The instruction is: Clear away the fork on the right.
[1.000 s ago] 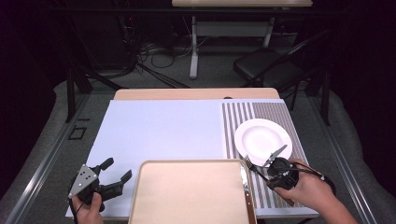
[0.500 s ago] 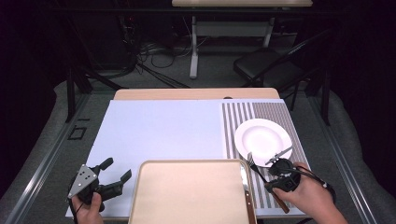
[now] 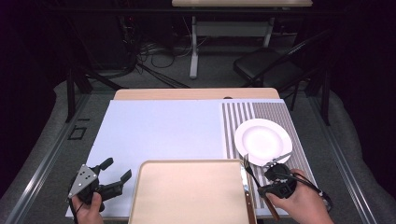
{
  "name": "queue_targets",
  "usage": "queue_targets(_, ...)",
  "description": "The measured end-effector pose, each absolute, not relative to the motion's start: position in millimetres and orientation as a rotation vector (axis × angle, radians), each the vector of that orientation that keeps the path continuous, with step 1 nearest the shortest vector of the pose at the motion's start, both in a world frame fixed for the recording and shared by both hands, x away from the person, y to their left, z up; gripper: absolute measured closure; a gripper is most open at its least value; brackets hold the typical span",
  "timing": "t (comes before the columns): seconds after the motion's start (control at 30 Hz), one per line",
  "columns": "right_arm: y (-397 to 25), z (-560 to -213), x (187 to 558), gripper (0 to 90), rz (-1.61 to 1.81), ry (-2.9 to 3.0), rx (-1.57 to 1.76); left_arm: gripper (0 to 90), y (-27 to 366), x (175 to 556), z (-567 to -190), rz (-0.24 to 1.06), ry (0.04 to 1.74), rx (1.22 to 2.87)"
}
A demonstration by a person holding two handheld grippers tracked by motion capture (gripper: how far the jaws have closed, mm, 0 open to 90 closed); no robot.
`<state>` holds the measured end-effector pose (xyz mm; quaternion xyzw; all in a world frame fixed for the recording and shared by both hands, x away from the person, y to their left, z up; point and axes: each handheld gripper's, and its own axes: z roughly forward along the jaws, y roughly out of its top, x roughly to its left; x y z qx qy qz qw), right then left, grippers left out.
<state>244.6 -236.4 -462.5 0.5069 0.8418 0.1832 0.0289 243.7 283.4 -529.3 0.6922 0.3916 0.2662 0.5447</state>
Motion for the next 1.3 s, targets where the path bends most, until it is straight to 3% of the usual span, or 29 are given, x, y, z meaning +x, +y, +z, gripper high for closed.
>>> queue_targets(1.0, -180.7, -486.2, 239.4, 77.7, 0.764, 2.646, 1.557, 15.6, 283.9, 243.8, -528.8, 0.631, 0.922, 1.652)
queue_targets(1.3, -175.3, -491.0, 245.2, 77.7, 0.641, 2.728, 1.558, 15.6, 284.2, 244.3, -529.3, 0.629, 0.930, 1.652)
